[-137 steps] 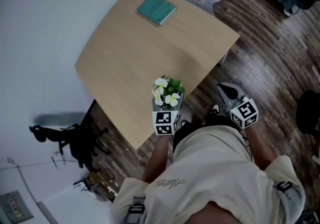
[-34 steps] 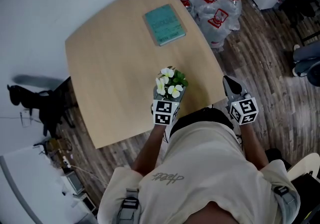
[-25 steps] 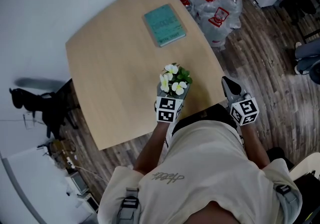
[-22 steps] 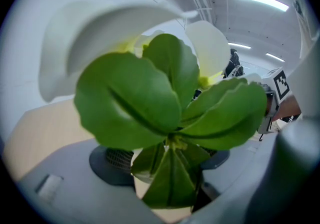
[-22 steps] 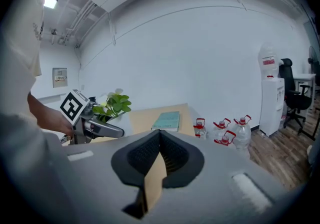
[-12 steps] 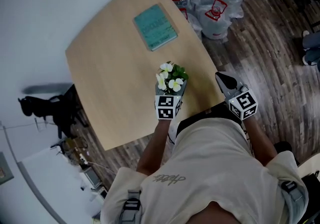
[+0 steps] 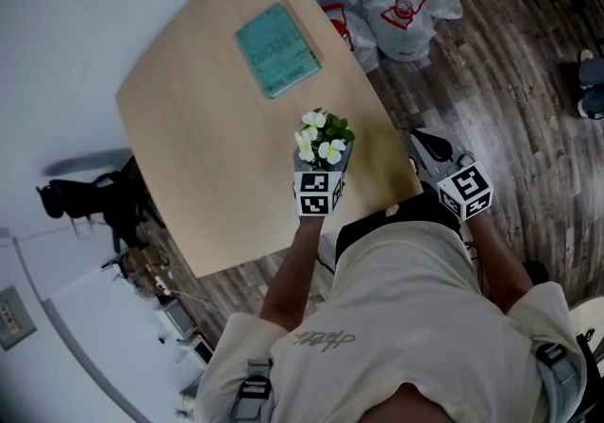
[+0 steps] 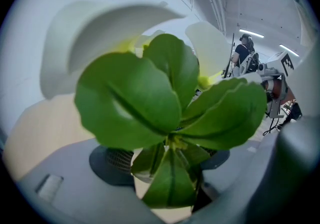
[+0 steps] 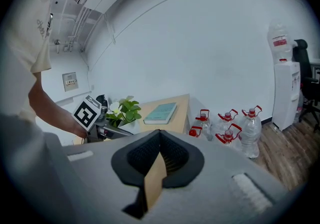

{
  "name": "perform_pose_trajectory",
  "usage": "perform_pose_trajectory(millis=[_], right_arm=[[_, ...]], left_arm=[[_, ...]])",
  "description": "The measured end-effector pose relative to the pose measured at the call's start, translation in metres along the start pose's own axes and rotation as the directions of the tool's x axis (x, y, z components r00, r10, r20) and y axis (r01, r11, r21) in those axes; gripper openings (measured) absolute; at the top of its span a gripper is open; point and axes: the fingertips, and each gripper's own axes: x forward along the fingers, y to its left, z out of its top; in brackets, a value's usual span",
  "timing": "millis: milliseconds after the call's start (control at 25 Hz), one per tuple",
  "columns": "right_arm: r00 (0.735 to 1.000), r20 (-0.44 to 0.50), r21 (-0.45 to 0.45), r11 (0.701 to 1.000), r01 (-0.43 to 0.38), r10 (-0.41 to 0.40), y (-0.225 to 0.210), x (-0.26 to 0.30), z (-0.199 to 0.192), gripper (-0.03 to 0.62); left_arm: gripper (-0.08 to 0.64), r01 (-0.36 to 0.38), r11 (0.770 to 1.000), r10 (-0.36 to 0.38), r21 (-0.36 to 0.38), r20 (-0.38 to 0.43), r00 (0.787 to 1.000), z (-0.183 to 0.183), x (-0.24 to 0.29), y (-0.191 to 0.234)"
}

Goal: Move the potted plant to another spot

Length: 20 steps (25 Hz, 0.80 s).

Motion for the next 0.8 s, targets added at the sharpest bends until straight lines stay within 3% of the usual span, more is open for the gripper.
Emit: perform_pose_trajectory(millis=[280,800], right_arm=[[0.999,-0.031,0.058,0.998,-0.035,0.036,-0.019,0.004,-0.01,0.002],[0.996,-0.075,0.081,0.996,-0.048,0.054,-0.048,0.002,-0.019,0.002]], left_arm=[[0.351,-0.008,1.0,0.008,-0.02,-0.014,1.0,-0.013,0.036,0.001],[0.351,-0.052,0.998,0.049,-0.045,-0.057,0.997,-0.028,0.072,0.014]])
